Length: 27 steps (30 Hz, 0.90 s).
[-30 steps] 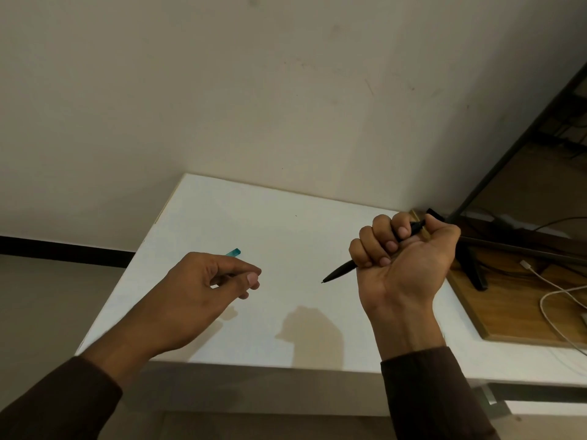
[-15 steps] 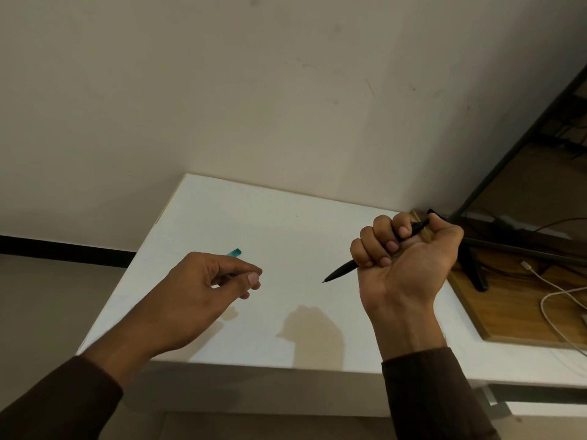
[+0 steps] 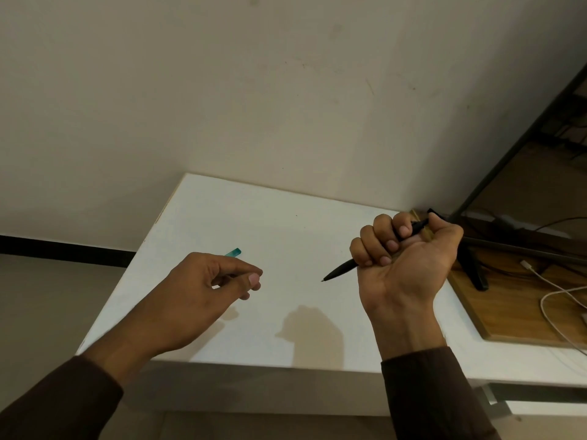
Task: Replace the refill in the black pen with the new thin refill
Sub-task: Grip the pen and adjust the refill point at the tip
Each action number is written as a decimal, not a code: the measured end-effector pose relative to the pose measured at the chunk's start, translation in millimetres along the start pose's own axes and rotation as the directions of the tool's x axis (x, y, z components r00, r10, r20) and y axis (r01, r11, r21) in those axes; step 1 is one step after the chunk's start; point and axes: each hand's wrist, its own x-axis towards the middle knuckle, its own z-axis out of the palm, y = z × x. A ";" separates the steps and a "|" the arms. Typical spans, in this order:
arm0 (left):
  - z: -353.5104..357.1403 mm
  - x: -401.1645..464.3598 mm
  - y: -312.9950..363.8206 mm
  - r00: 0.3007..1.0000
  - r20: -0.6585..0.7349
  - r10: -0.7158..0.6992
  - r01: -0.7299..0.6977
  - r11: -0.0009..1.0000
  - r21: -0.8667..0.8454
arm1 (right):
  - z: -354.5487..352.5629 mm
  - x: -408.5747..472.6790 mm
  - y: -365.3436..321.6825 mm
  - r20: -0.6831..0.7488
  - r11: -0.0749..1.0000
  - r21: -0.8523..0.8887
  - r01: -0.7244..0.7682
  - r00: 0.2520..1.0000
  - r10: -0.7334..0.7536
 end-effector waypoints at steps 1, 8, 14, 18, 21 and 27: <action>0.2 0.4 -1.7 1.000 -0.001 0.002 -0.002 1.000 0.006 | 0.0 -0.3 0.1 0.000 1.000 -0.002 0.001 1.000 -0.001; -1.1 -0.7 -4.0 1.000 0.003 0.008 -0.008 1.000 0.005 | 1.3 -1.8 0.9 -0.001 1.000 -0.003 0.003 1.000 -0.003; -0.3 -0.2 -4.2 1.000 0.009 0.006 -0.006 1.000 0.015 | 1.3 -2.7 0.7 0.000 1.000 -0.011 0.003 1.000 -0.003; -0.2 -1.1 -4.4 1.000 0.012 0.004 -0.004 1.000 0.014 | 1.6 -2.9 -0.4 0.000 1.000 -0.007 0.006 1.000 -0.006; -0.7 -1.4 -5.4 1.000 0.014 0.004 -0.005 1.000 0.023 | 1.8 -3.4 0.1 0.005 1.000 -0.006 0.004 1.000 -0.004; -0.7 -3.8 -1.3 1.000 0.021 -0.002 0.001 1.000 0.015 | 2.1 -3.6 1.1 0.004 1.000 -0.024 0.006 1.000 -0.006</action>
